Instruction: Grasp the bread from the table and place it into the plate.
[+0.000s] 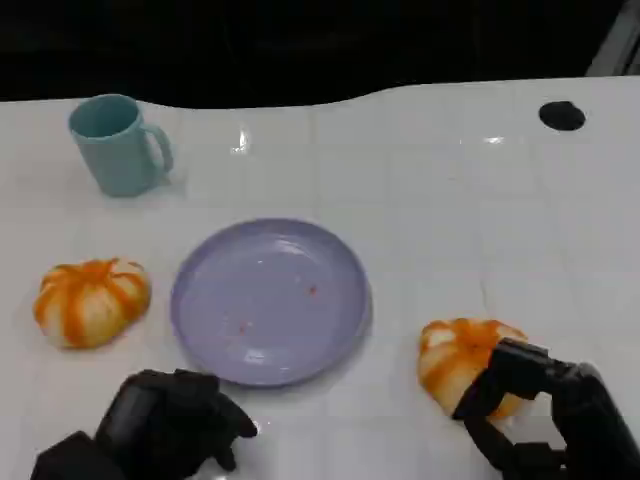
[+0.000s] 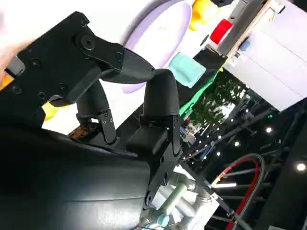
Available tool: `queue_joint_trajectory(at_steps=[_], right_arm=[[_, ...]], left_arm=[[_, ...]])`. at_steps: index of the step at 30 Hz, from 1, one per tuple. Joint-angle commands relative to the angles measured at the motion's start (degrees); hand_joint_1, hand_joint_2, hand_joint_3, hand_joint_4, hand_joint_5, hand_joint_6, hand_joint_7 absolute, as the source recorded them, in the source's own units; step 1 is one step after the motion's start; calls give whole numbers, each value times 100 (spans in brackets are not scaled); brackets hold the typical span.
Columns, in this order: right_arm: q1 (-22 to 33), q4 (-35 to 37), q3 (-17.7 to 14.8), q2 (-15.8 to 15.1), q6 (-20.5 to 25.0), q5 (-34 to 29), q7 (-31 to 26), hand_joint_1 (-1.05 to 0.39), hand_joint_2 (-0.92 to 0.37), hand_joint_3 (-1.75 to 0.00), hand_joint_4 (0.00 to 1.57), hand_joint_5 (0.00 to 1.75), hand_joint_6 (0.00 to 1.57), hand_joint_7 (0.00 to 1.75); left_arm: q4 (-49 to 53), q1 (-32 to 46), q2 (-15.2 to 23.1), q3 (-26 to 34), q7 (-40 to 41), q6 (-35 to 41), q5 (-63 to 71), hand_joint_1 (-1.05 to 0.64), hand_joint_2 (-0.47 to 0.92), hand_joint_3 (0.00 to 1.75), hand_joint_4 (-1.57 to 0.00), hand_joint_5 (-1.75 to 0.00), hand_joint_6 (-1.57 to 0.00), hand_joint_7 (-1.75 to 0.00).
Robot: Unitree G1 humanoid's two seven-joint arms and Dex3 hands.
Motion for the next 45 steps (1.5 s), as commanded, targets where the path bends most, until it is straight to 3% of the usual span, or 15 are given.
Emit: queue_joint_trajectory(at_steps=[1, 31, 35, 40, 42, 45], right_arm=[[15, -16, -15, -98, 8, 42, -24, -28, -44, -108, 74, 158, 72, 134], [-11, 23, -17, -90, -3, 103, -20, -28, -43, -111, 74, 157, 72, 134], [3, -115, -18, -92, 109, 185, 56, -30, -52, -96, 73, 143, 77, 107], [185, -956, 22, -327, 941, 227, 618, -40, -86, -37, 60, 109, 71, 61], [265, -1363, 25, -468, 1323, 197, 889, -46, -91, -25, 53, 86, 64, 43], [374, -1899, 26, -662, 1750, 84, 1155, -51, -92, -20, 44, 64, 54, 26]], left_arm=[[24, 18, 76, 36, -28, -48, -31, -105, 92, 19, -120, -119, -134, -62], [28, 8, 78, 28, -2, -26, -6, -105, 92, 18, -120, -119, -134, -63], [21, 10, 77, 19, 14, -26, 13, -105, 92, 18, -120, -119, -134, -63], [10, 11, 80, 23, 41, -22, 29, -105, 92, 19, -120, -119, -133, -64], [13, 6, 75, 30, 30, 0, 10, -105, 92, 20, -120, -119, -133, -64], [19, 1, 69, 36, -22, -5, -31, -105, 92, 19, -120, -119, -133, -64]])
